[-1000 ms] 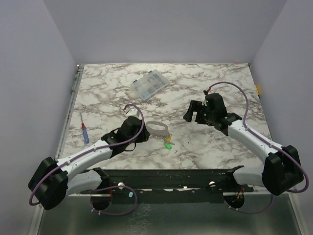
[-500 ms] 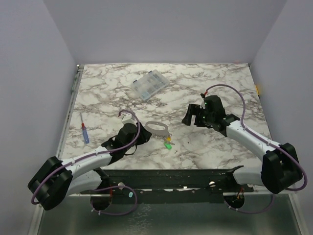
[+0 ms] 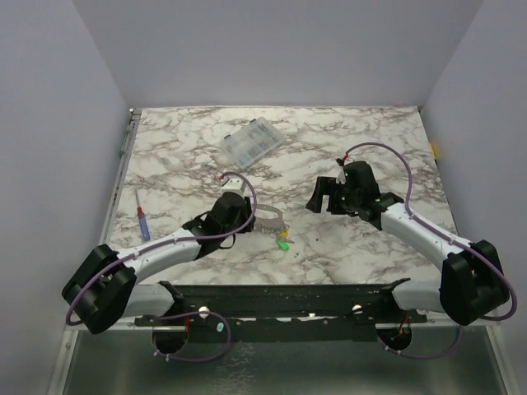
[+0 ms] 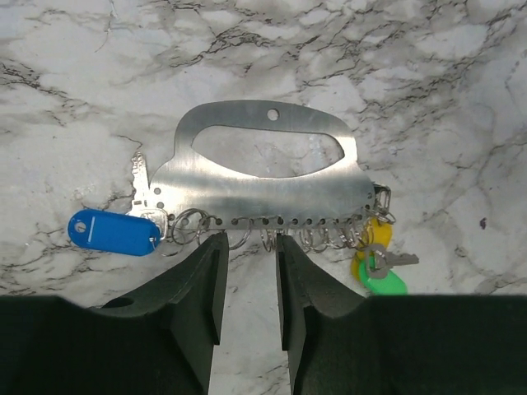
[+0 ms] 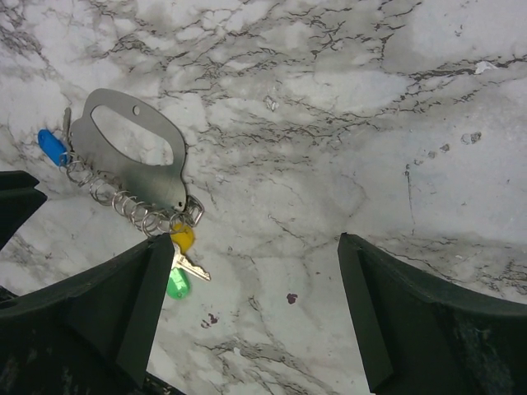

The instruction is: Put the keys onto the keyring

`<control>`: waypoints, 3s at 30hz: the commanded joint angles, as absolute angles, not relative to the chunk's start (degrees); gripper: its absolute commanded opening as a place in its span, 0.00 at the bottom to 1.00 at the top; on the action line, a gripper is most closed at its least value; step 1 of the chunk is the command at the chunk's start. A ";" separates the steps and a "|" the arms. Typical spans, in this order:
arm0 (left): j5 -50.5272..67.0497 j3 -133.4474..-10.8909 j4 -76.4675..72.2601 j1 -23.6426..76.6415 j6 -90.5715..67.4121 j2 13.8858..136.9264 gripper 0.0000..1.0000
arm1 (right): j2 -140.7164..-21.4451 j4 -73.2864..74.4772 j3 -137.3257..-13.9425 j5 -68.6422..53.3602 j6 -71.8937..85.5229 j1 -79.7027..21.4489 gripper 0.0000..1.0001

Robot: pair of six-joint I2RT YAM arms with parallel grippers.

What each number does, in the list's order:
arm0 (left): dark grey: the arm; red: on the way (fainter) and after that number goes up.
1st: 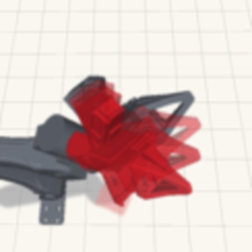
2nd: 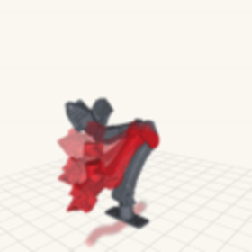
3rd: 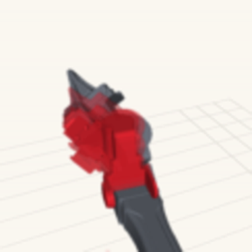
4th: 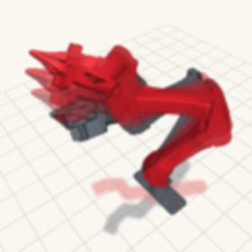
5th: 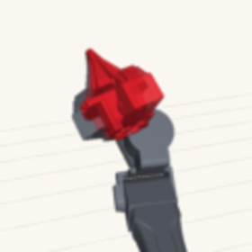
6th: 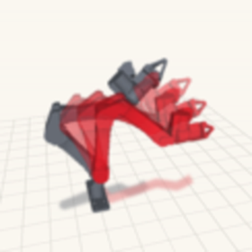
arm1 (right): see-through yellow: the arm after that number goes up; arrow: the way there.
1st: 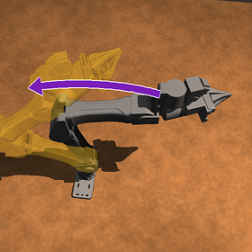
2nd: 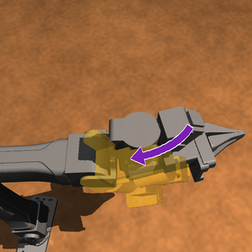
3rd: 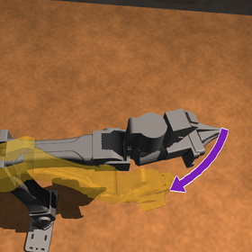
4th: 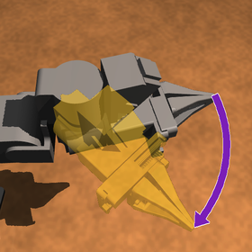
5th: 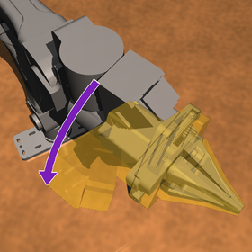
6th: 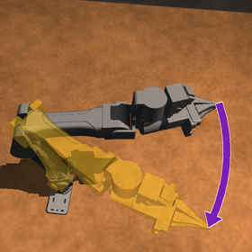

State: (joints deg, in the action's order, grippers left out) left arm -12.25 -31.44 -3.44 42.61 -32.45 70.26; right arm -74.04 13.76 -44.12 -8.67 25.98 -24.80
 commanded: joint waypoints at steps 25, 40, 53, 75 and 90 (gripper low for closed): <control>-11.68 -35.72 0.18 43.99 -20.70 78.58 0.34 | -75.01 13.79 -43.26 -10.50 24.00 -25.11 0.91; -12.38 -37.57 -1.60 44.81 -18.16 82.57 0.36 | -75.65 13.69 -43.05 -10.86 23.92 -25.09 0.92; -14.43 -37.88 -3.05 45.09 -16.58 85.36 0.30 | -76.62 13.71 -43.30 -11.18 23.96 -25.14 0.92; -16.67 -38.47 -3.14 45.97 -15.78 83.71 0.20 | -77.91 13.71 -43.76 -11.60 23.84 -25.12 0.92; -15.96 -37.25 -3.62 46.00 -17.34 84.22 0.21 | -78.13 13.70 -44.02 -12.04 23.78 -25.10 0.92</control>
State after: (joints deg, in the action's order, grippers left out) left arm -15.68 -37.91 -2.52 45.52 -16.51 84.86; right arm -77.36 13.78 -43.81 -10.68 24.40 -24.80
